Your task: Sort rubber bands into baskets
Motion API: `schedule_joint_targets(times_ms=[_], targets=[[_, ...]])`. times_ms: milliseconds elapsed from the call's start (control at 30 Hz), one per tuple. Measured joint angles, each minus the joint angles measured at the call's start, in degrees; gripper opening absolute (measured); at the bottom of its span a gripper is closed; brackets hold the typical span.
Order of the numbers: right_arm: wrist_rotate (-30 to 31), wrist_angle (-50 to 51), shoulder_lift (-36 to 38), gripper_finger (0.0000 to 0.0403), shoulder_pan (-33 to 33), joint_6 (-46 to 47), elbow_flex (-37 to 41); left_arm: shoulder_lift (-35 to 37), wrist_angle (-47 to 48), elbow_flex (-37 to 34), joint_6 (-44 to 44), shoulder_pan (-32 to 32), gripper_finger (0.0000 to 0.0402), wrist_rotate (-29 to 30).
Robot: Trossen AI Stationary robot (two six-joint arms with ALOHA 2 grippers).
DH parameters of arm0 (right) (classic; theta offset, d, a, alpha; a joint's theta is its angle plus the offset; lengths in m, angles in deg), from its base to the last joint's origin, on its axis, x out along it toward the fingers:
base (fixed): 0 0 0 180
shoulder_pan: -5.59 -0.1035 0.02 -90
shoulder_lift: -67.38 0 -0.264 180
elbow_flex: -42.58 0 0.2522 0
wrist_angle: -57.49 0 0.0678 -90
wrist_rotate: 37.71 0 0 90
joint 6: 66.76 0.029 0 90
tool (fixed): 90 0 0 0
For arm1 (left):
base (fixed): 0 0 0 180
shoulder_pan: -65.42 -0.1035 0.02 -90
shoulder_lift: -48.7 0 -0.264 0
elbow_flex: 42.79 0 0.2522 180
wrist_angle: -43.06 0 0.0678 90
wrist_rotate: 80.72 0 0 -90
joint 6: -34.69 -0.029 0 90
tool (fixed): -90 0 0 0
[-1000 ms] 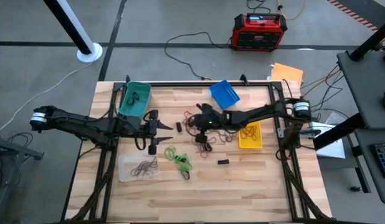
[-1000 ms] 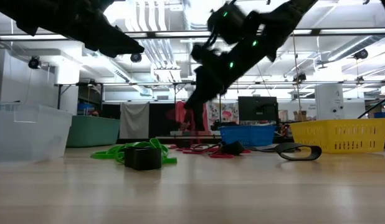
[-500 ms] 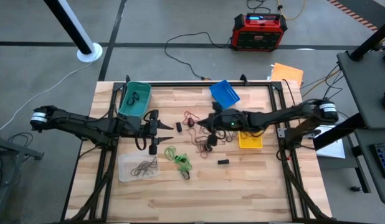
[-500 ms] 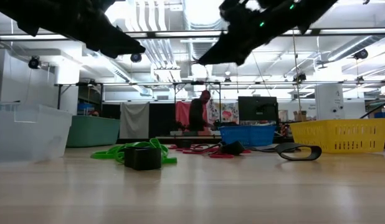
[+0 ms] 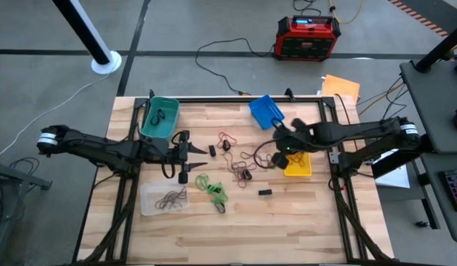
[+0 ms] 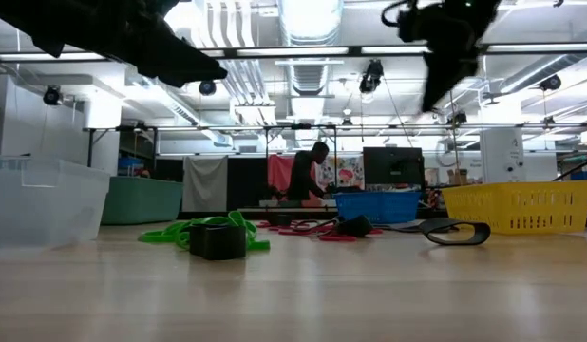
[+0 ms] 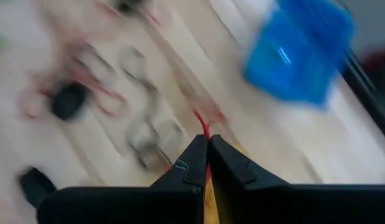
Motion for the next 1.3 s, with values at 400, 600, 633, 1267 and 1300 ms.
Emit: schedule_joint_targets(times_ms=[400, 600, 633, 1267, 1300], targets=[[-2.0, 16.1, -2.5, 0.0009, 0.0, 21.8, 5.2, -2.4, -0.9, 1.2, -1.1, 0.0, 0.0154, 0.0], [-2.1, 15.3, -3.3, 0.0009, 0.0, 22.1, 7.3, -2.3, -1.0, 1.7, -1.1, 0.0, 0.0154, 0.0], [-2.1, 14.7, -3.3, 0.0009, 0.0, 22.1, 7.4, -2.3, -0.9, 1.7, -1.1, 0.0, 0.0154, 0.0], [-1.9, 11.1, -3.3, 0.0105, 0.0, 21.9, 7.5, -2.4, -0.9, 1.6, -0.9, 0.0, 0.0154, 0.0], [-1.9, 10.2, -3.3, 0.0109, 0.0, 21.6, 7.5, -2.4, -0.9, 1.6, -0.9, 0.0, 0.0154, 0.0]])
